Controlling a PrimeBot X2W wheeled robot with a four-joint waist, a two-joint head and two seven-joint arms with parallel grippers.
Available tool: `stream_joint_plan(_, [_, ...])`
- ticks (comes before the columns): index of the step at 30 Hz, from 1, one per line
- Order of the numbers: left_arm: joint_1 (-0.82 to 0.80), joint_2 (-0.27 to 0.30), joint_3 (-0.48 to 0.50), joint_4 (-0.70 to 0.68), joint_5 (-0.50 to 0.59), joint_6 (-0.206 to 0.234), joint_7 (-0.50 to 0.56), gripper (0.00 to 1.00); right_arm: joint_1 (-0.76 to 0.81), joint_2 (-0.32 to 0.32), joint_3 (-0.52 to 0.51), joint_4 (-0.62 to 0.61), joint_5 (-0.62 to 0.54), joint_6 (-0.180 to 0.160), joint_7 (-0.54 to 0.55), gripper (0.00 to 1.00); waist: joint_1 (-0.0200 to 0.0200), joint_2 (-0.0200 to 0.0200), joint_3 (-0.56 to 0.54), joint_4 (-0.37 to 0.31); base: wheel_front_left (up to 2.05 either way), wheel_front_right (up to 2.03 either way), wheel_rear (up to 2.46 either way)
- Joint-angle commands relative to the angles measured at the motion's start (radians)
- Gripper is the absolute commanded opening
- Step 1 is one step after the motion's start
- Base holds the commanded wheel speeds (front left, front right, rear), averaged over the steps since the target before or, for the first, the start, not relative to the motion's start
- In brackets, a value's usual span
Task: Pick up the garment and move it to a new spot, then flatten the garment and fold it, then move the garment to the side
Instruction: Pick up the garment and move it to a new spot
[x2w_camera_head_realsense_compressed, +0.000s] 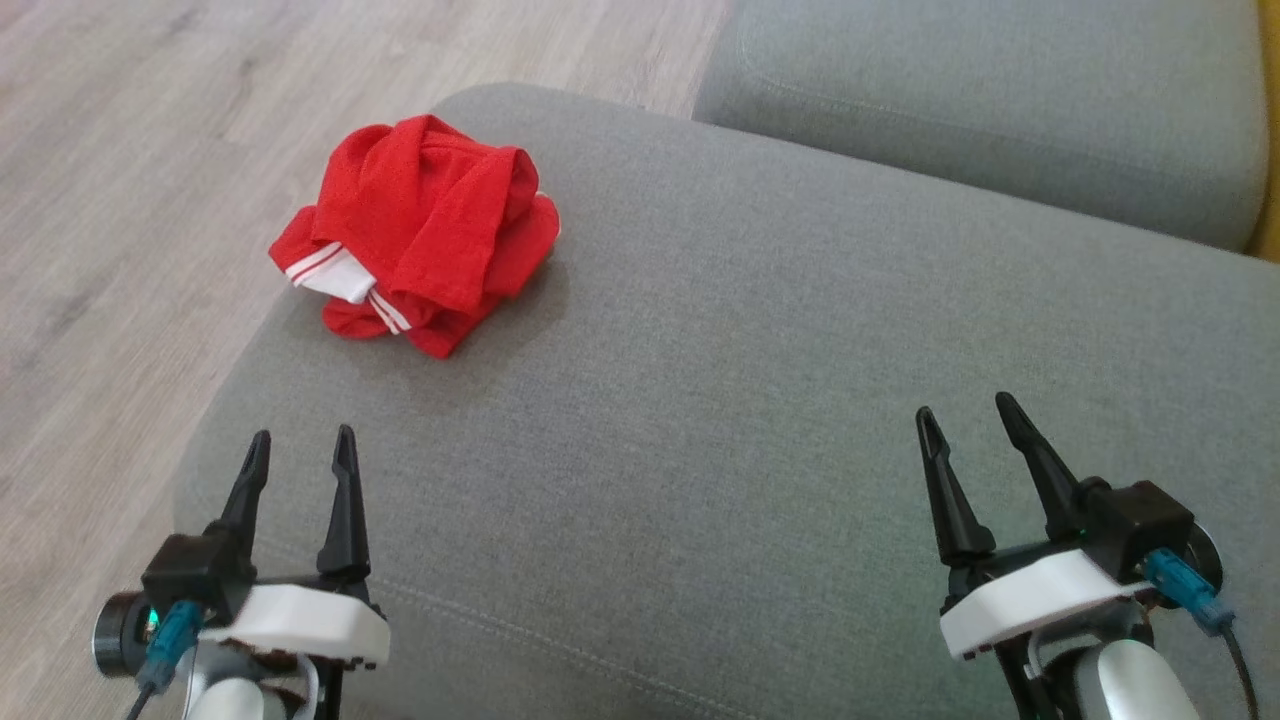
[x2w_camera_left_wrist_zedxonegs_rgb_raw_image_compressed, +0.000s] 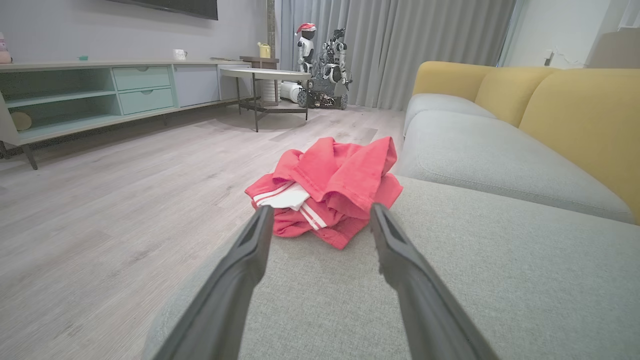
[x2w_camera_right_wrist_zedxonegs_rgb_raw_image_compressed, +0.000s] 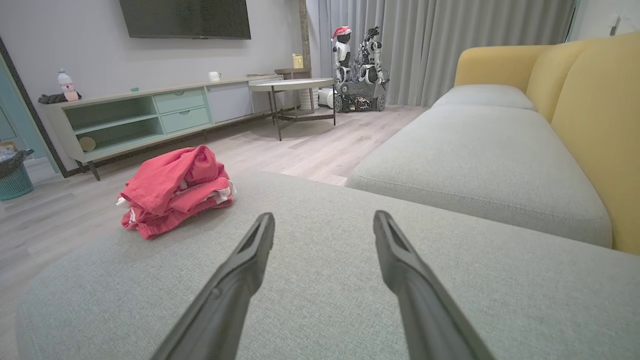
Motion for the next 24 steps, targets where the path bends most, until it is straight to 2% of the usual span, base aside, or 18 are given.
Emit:
stream_joint_plan(1, [-0.054, 0.001, 0.034, -0.039, 0.006, -0.004, -0.012, 1.0, -0.035, -0.003, 0.025, -0.04, -0.002, -0.001, 0.005, 1.0, 0.0, 0.0, 0.01, -0.003, 0.0, 0.0, 0.0])
stream_joint_plan(8, [-0.106, -0.006, 0.039, -0.055, 0.003, -0.005, -0.012, 1.0, -0.067, -0.012, 0.025, -0.075, -0.019, -0.001, 0.029, 1.0, 0.0, 0.0, 0.1, -0.025, 0.0, 0.0, 0.0])
stream_joint_plan(15, [-0.24, -0.014, 0.061, -0.06, -0.012, -0.011, -0.012, 1.0, -0.141, -0.062, 0.03, -0.141, -0.03, -0.001, 0.074, 1.0, 0.0, 0.0, 0.271, -0.083, 0.0, 0.0, 0.0])
stream_joint_plan(19, [-0.349, -0.016, 0.09, -0.013, -0.018, -0.02, -0.012, 1.0, -0.185, -0.093, 0.032, -0.173, -0.032, -0.001, 0.094, 1.0, 0.0, 0.0, 0.362, -0.117, 0.0, 0.0, 0.0])
stream_joint_plan(24, [-0.509, -0.004, 0.123, 0.123, -0.016, -0.051, -0.012, 1.0, -0.23, -0.117, 0.037, -0.197, -0.031, -0.001, 0.104, 1.0, 0.0, 0.0, 0.447, -0.149, 0.0, 0.0, 0.0])
